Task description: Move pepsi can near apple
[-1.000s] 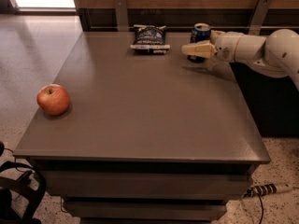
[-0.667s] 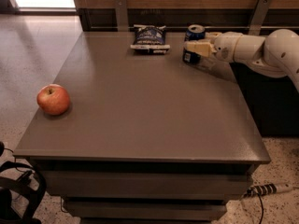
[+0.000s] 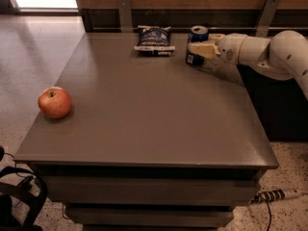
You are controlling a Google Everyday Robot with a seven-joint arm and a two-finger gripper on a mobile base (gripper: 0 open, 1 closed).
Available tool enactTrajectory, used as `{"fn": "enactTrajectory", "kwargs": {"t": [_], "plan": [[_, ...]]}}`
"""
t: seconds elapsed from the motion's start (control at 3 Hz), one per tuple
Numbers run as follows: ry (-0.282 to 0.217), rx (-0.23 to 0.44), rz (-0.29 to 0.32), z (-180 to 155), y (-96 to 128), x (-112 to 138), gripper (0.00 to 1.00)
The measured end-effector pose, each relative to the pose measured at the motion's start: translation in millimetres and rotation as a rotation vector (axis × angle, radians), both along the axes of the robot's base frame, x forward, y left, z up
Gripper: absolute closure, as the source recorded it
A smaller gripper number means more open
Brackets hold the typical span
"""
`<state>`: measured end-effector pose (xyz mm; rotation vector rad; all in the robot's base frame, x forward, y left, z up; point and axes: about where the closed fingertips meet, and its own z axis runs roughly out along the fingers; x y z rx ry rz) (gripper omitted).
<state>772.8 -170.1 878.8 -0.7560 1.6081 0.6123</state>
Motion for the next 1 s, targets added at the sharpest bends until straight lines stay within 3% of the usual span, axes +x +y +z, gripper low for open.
{"fn": "enactTrajectory", "kwargs": {"t": [0.33,0.67,1.0], "plan": [[0.004,-0.011,0.009,4.4,3.3,-1.9,1.00],[0.001,-0.034,0.028,20.6,8.0,-18.9,1.00],[-0.029,-0.053,0.052,48.5,22.8,-54.8,1.00]]}}
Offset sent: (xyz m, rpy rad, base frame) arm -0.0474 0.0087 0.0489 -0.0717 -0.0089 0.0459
